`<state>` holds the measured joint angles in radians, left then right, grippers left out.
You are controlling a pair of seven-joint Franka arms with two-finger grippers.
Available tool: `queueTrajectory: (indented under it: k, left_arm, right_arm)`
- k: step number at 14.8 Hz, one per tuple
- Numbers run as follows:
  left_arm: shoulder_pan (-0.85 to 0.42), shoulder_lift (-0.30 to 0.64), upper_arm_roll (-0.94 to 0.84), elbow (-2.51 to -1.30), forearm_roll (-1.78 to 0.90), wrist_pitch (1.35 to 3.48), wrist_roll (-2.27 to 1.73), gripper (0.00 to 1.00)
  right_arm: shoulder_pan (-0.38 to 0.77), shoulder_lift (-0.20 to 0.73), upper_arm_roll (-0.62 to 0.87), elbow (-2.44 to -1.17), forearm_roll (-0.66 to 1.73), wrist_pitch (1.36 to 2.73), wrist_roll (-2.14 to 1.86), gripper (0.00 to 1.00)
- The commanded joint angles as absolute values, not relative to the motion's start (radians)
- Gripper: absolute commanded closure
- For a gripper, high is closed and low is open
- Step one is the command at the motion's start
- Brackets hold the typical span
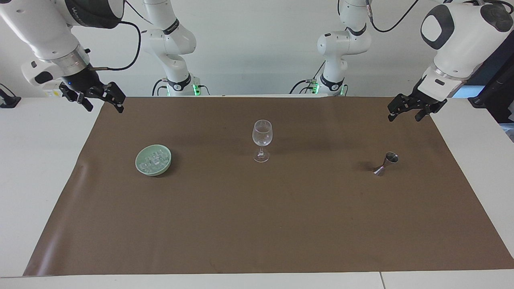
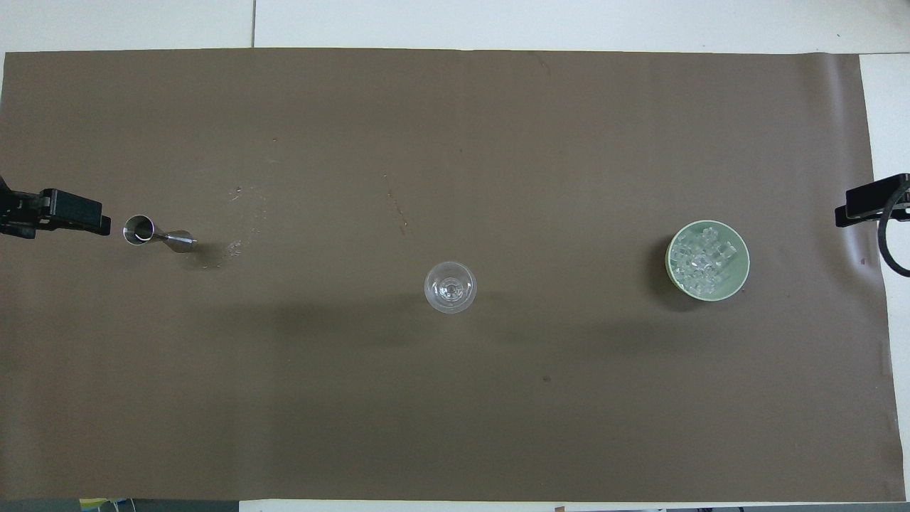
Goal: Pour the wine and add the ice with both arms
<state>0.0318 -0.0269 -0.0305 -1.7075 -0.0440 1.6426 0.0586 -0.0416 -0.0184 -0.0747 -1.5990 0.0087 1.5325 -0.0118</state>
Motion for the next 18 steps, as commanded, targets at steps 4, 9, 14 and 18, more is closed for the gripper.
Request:
queueTrajectory:
  k: [4, 9, 14, 18]
  left_arm:
    - [0.031, -0.052, -0.025, -1.735, -0.055, 1.655, 0.067, 0.00]
    - [0.026, -0.054, -0.025, -1.736, -0.055, 1.652, 0.068, 0.00]
    - [0.031, -0.058, -0.025, -1.741, -0.055, 1.632, 0.069, 0.00]
    - [0.029, -0.055, -0.025, -1.743, -0.055, 1.666, 0.069, 0.00]
  right_arm:
    - [-0.046, -0.037, -0.074, -1.617, 0.018, 1.526, -0.032, 0.00]
    - [-0.046, -0.037, -0.074, -1.617, 0.018, 1.526, -0.032, 0.00]
    - [-0.044, -0.037, -0.074, -1.617, 0.018, 1.526, -0.032, 0.00]
    - [-0.046, -0.037, -0.074, -1.617, 0.018, 1.526, -0.032, 0.00]
